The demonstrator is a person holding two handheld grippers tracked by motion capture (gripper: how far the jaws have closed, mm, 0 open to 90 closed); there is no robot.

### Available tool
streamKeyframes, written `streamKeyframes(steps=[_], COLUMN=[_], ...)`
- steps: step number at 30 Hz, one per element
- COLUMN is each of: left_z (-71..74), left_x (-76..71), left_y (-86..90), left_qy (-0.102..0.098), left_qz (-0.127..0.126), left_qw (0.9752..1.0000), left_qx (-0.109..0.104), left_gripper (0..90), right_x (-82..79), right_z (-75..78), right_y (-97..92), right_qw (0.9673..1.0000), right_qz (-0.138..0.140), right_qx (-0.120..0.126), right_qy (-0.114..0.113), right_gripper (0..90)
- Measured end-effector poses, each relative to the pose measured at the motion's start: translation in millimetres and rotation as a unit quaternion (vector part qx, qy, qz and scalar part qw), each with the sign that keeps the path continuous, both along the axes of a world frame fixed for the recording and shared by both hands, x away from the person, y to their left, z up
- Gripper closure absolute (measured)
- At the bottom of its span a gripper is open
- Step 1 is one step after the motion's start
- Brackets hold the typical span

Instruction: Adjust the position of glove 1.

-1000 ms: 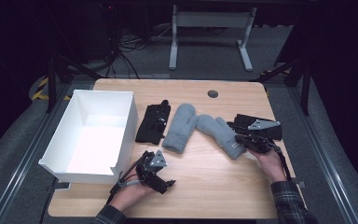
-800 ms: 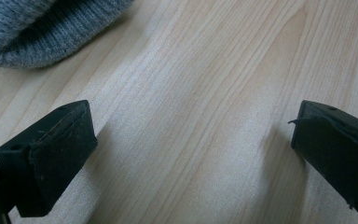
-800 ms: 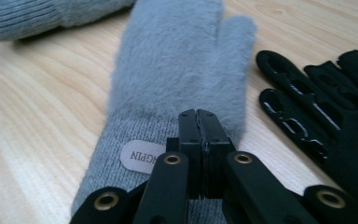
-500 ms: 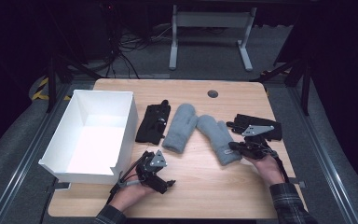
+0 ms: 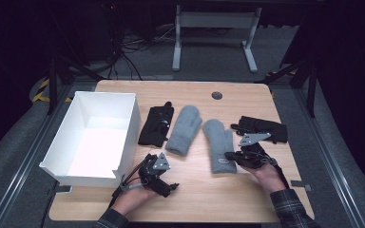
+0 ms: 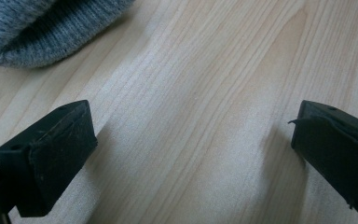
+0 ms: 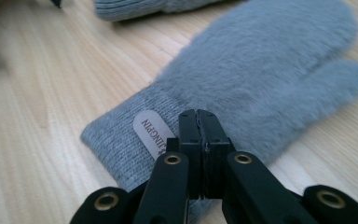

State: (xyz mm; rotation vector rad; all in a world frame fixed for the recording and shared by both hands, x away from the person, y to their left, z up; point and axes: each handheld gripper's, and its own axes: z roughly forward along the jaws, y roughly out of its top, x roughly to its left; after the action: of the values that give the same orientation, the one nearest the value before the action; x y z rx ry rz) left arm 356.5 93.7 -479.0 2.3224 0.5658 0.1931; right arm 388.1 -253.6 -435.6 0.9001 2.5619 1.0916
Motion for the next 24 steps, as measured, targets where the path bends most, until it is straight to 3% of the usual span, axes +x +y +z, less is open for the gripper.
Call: streamKeyframes(steps=[10,19,24], left_z=[0.1,0.1,0.1], left_x=[-0.1,-0.1,-0.2], left_y=[0.1,0.1,0.1], left_qy=[0.0,0.0,0.0], left_qz=[0.001,0.0,0.001], left_qw=[1.0,1.0,1.0], left_qx=[0.0,0.0,0.0], left_gripper=[0.0,0.0,0.0], right_x=[-14.8,-27.0,-28.1], right_z=[-0.4,-1.8,1.5], right_y=[30.5,56.0,57.9], right_qw=[0.9985,0.9949,0.9943], right_qz=[0.054,0.1,0.106], right_qx=[-0.003,-0.001,0.006], right_qy=[0.007,0.014,0.009], right_gripper=[90.0,90.0,90.0])
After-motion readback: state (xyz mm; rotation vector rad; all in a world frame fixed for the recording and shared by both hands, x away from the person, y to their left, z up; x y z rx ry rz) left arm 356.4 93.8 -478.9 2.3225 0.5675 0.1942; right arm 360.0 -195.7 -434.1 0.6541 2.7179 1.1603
